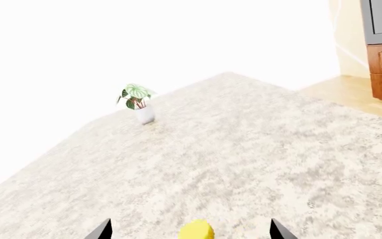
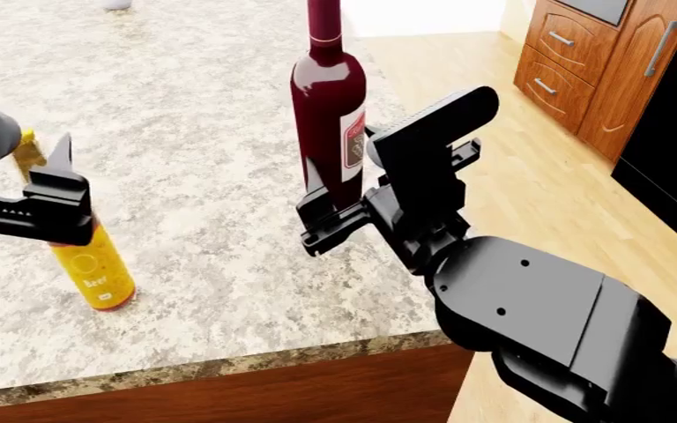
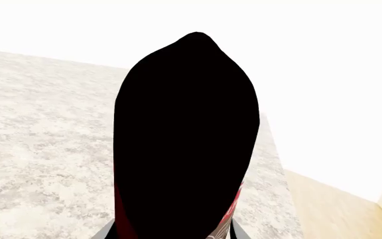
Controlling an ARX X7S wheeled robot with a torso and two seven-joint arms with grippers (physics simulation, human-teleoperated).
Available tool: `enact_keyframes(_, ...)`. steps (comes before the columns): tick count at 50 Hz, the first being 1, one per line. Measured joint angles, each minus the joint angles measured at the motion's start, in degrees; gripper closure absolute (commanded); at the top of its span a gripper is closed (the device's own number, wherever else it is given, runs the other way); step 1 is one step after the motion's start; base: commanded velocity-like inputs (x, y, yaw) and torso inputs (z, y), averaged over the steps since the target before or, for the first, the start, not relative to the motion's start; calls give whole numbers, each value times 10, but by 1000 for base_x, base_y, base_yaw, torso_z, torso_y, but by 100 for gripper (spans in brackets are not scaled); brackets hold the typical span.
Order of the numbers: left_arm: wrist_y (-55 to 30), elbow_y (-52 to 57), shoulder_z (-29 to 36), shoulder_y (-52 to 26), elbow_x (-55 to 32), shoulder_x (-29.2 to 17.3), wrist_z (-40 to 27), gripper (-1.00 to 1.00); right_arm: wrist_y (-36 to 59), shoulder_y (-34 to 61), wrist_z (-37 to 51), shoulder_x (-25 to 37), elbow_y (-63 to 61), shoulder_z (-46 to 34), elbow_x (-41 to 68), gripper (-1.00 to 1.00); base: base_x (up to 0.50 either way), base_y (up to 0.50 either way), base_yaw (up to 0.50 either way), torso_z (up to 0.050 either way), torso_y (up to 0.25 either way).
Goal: Move the drinks to the dining counter.
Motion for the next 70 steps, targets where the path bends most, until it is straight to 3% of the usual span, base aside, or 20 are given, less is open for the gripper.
enact_keyframes(15, 25, 18, -29, 8, -30, -21, -10, -100, -10, -4, -4, -7, 10, -4, -4, 100, 0, 0, 0, 0, 1)
enact_keyframes(40, 92, 65, -88, -25, -152, -85, -37, -100, -46, -24, -24, -31, 50, -20, -21, 100, 0, 0, 0, 0, 1)
enact_keyframes(70, 103, 80, -68, -67, -173, -84, -33, -100, -117, -77, -60, -52, 96, -28, -56, 100, 0, 0, 0, 0, 0)
